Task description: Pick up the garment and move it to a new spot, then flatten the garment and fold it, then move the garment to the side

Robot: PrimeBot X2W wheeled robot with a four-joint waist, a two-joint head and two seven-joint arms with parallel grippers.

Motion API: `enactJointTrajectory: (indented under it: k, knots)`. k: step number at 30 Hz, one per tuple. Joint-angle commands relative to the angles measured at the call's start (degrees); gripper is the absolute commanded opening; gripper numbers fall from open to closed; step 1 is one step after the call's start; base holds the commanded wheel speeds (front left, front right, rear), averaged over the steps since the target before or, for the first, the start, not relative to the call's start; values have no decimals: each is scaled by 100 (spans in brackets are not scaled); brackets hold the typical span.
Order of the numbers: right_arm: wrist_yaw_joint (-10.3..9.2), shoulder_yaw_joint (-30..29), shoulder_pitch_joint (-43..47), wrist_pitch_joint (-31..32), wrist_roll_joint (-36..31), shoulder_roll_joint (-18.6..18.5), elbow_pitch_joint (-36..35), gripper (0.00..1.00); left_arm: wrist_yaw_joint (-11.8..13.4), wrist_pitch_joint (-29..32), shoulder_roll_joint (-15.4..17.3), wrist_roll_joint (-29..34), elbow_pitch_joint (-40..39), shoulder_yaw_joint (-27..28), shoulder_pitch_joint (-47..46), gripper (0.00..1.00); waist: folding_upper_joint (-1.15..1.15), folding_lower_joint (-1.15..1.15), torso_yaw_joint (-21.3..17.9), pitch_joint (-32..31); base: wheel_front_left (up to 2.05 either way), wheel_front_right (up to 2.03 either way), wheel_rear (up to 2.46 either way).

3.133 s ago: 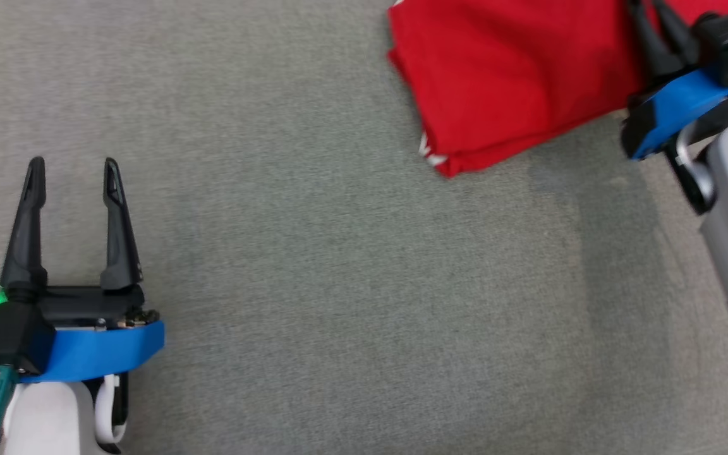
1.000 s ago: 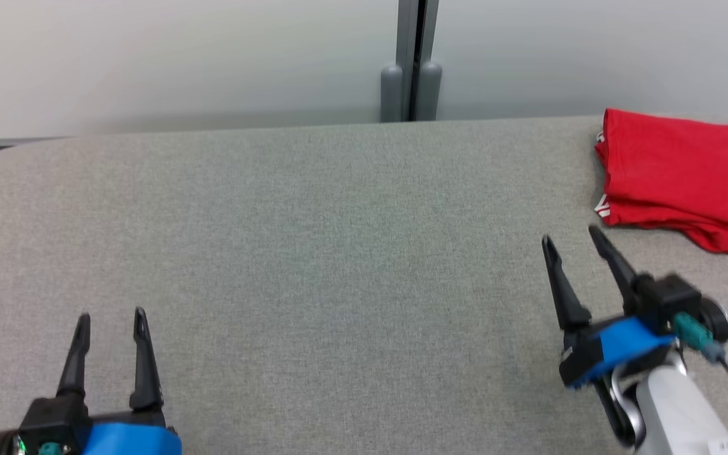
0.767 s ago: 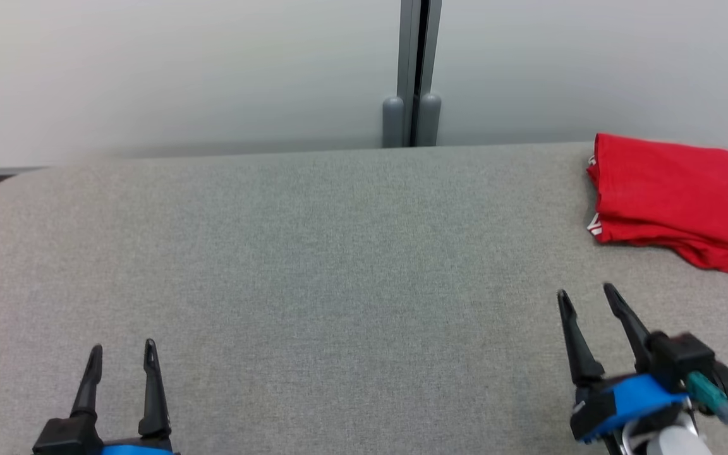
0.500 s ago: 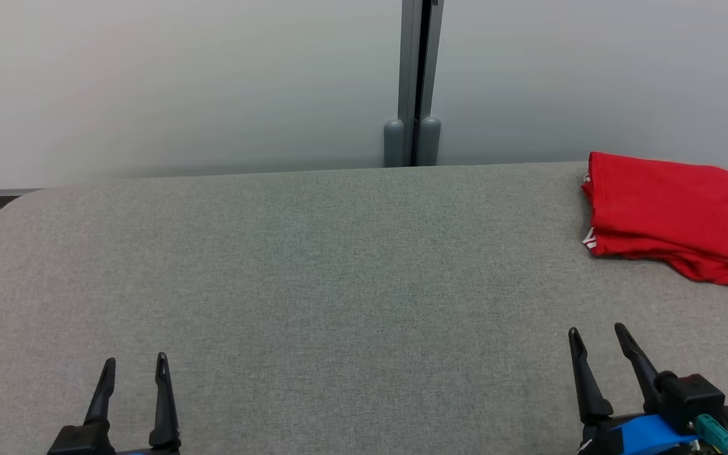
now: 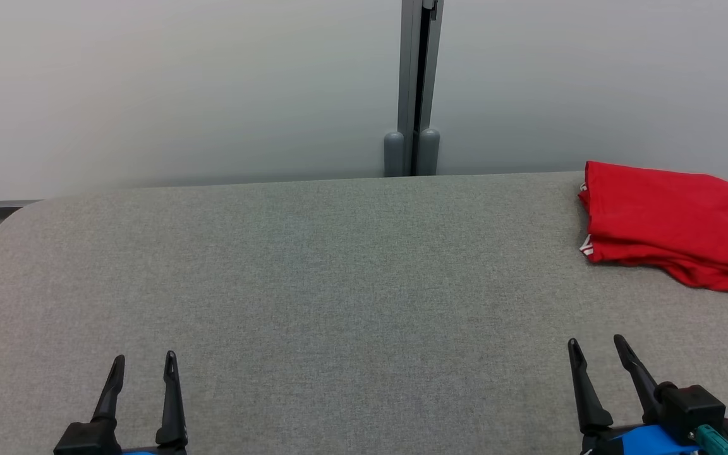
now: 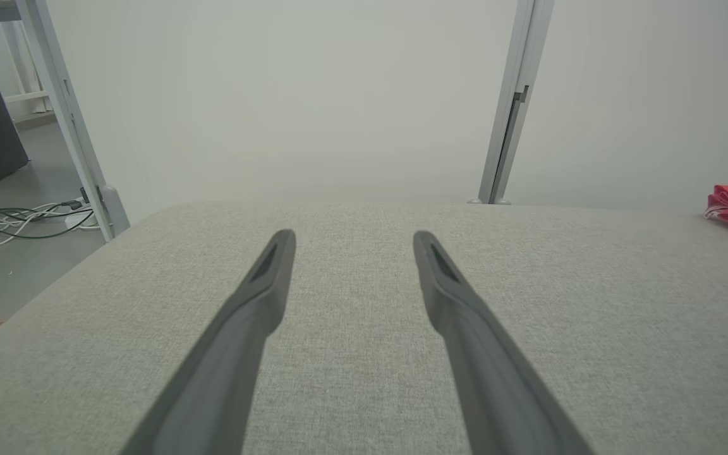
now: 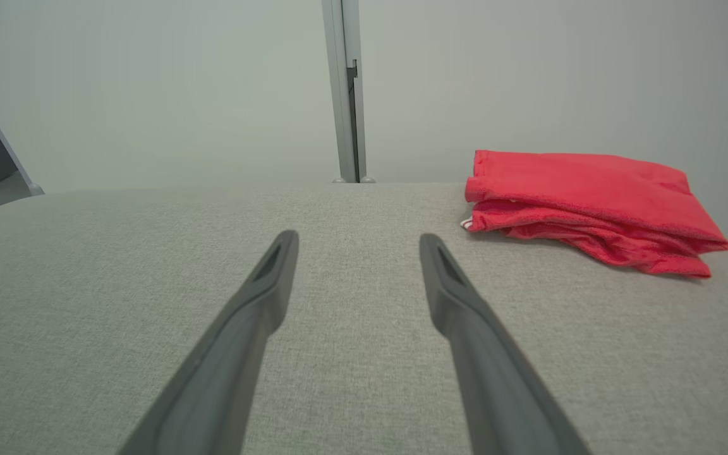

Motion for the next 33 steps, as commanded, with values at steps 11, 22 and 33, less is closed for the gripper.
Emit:
enactJointTrajectory:
  k: [11,22,33]
  knots:
    - [1,-14,77,-17,69,6,26,100,-38,-12,19,-17,-64,8,-138,100,0,0,-6,8,0,0,0]
    - [0,-10,3,1,55,2,36,0,-21,3,10,41,-5,52,-45,0,0,0,0,31,0,0,0]
    - [0,-79,-75,264,906,26,210,0,-25,306,-17,-827,251,103,-116,0,0,0,-1,38,0,0,0]
